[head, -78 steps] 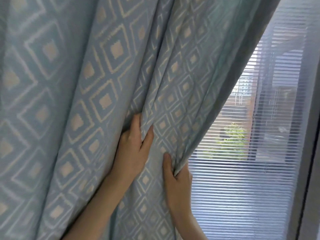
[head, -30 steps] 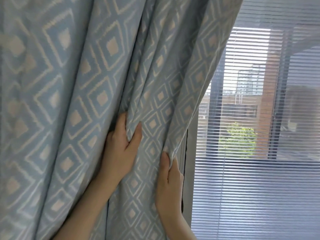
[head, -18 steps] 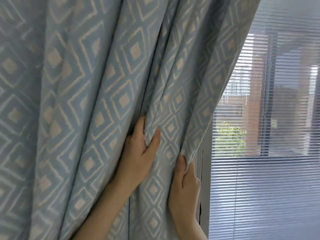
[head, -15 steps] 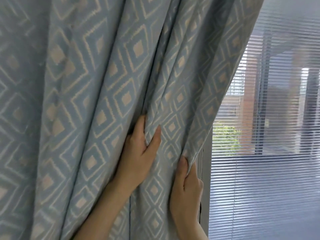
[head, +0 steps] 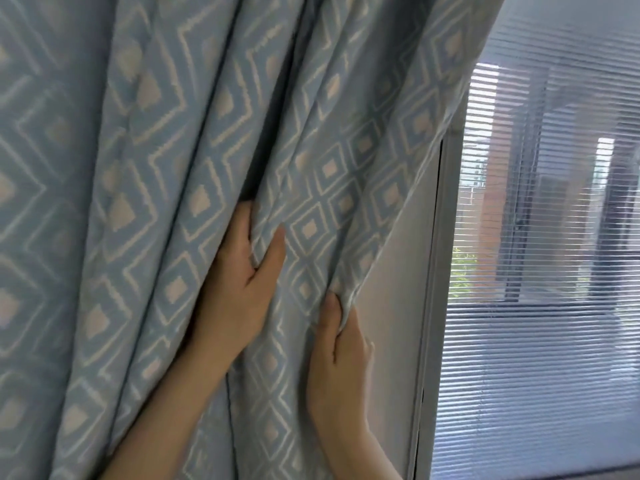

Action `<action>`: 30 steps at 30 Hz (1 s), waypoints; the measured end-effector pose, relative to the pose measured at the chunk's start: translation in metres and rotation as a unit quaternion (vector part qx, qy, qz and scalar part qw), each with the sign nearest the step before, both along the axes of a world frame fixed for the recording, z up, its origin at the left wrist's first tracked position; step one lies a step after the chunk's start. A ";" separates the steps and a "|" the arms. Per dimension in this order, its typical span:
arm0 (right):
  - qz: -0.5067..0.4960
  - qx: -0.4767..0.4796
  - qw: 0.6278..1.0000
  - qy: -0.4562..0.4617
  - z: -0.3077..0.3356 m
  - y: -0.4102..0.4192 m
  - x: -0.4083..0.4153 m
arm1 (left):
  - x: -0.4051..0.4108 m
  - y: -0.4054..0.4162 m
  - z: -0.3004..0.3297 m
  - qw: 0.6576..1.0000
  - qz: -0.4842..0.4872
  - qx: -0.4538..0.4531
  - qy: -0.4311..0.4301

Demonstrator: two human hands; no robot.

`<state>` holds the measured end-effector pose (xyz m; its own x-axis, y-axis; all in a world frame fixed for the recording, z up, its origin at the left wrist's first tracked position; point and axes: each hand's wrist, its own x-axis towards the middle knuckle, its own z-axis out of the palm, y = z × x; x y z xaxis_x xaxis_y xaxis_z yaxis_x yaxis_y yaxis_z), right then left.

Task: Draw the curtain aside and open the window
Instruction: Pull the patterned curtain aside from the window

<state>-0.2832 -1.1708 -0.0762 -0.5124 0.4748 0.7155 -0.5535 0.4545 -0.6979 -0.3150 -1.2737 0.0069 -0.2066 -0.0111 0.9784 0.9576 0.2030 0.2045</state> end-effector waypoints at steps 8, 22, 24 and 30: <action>0.062 0.058 0.996 -0.020 0.007 -0.065 -0.003 | -0.004 -0.069 -0.004 0.996 0.084 0.029 -0.018; 0.131 0.109 0.983 -0.063 0.005 -0.087 -0.006 | -0.008 -0.097 -0.008 0.989 0.138 0.048 -0.033; 0.134 0.104 0.982 -0.082 0.002 -0.076 -0.002 | -0.004 -0.087 -0.010 0.989 0.134 0.050 -0.038; 0.109 0.072 0.988 -0.088 -0.007 -0.010 0.017 | 0.015 -0.031 -0.022 0.990 0.122 0.037 -0.067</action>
<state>-0.2657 -1.1812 -0.0829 -0.7135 0.2405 0.6581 -0.5246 0.4393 -0.7293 -0.3001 -1.3046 -0.0154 -0.3168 -0.1478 0.9369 0.8451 0.4044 0.3496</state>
